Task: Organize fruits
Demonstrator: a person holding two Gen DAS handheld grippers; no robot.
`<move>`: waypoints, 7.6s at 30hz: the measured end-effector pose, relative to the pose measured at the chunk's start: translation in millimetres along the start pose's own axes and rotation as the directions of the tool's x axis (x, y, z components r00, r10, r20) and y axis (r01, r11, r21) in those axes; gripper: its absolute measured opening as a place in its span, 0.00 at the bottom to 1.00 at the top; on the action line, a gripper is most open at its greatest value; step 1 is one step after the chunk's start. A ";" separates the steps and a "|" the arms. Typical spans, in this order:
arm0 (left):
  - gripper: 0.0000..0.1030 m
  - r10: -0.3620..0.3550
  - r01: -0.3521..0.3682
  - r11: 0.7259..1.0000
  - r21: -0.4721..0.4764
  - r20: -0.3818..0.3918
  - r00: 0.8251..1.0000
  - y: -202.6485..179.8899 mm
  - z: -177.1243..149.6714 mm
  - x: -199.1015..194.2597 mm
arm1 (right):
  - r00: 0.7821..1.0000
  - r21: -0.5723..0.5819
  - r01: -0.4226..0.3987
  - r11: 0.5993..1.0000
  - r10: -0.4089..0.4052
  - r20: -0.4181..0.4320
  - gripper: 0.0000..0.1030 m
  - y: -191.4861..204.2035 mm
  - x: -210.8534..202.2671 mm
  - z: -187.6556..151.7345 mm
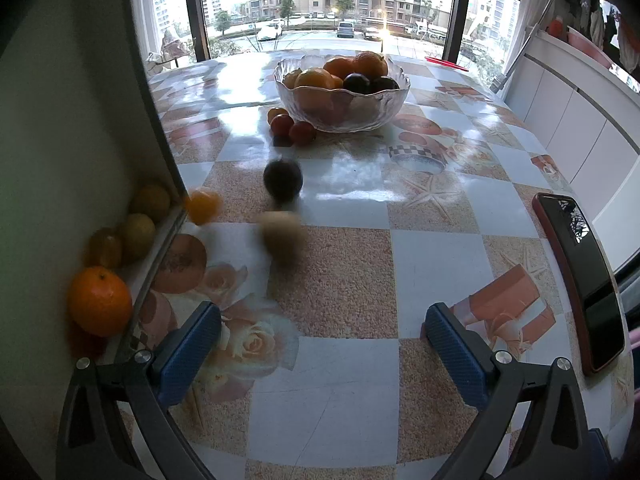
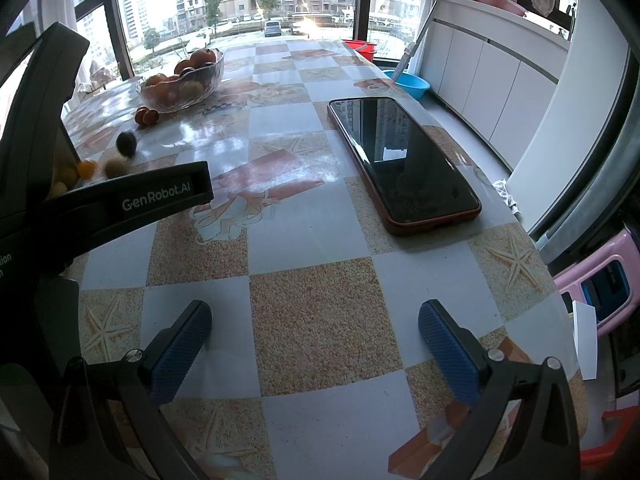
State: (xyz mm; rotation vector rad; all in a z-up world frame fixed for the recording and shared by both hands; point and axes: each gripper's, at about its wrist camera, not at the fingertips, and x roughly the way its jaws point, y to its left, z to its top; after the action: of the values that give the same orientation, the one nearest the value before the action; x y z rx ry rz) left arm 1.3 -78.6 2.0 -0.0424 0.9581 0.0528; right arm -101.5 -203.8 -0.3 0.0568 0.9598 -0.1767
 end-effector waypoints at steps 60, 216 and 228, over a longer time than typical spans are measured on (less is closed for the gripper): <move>1.00 -0.055 0.040 0.991 0.130 0.114 0.992 38.4 -21.7 -86.4 | 0.996 -0.108 -0.081 0.991 0.084 0.026 1.00 -5.7 -6.7 -12.3; 0.99 0.062 -0.065 0.996 0.052 0.069 0.996 161.3 -77.0 -64.1 | 0.987 -0.190 -0.157 0.969 0.161 0.003 1.00 68.1 0.4 -1.0; 0.99 0.064 -0.067 0.997 0.048 0.071 0.995 161.4 -76.8 -64.7 | 0.987 -0.191 -0.158 0.969 0.161 0.003 1.00 67.7 0.2 -1.0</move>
State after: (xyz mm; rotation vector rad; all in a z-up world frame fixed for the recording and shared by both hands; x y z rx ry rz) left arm -108.9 76.2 8.8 0.0373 0.8909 0.0898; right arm -90.4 -137.1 -3.1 -0.0437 0.9453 0.0635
